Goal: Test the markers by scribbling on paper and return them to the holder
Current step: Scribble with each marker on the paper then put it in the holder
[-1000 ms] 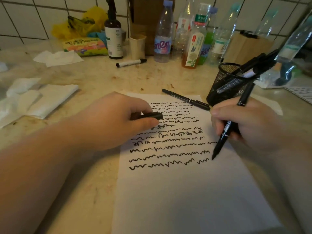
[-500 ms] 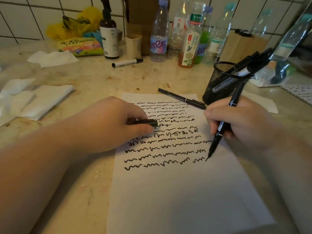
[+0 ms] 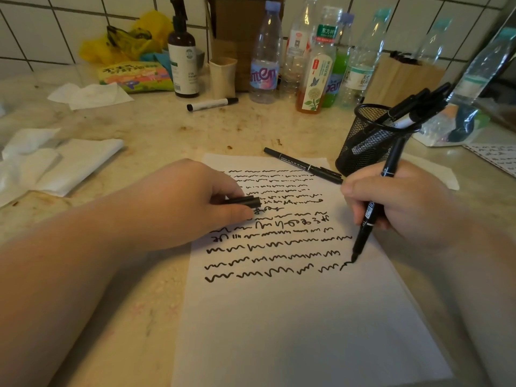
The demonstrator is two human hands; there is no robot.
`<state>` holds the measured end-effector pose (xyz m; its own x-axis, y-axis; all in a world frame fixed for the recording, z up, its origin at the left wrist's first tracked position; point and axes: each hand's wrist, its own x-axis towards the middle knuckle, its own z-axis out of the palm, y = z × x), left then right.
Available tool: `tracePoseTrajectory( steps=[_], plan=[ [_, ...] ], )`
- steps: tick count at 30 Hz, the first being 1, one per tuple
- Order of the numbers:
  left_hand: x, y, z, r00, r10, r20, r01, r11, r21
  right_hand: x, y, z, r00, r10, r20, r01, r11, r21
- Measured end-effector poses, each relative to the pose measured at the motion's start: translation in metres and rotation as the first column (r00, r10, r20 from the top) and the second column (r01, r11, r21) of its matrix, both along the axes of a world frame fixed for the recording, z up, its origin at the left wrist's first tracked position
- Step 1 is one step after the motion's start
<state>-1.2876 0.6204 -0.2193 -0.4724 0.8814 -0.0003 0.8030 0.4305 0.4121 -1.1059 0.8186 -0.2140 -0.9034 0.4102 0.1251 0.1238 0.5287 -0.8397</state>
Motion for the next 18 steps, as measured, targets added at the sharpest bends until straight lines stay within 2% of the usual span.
tracePoseTrajectory(
  steps=[18],
  plan=[
    [0.0015, -0.0011, -0.0002, 1.000, -0.005, -0.023, 0.005, 1.000, -0.007, 0.0014, 0.0033, -0.0013, 0.999, 0.012, -0.039, -0.012, 1.000, 0.001]
  ],
)
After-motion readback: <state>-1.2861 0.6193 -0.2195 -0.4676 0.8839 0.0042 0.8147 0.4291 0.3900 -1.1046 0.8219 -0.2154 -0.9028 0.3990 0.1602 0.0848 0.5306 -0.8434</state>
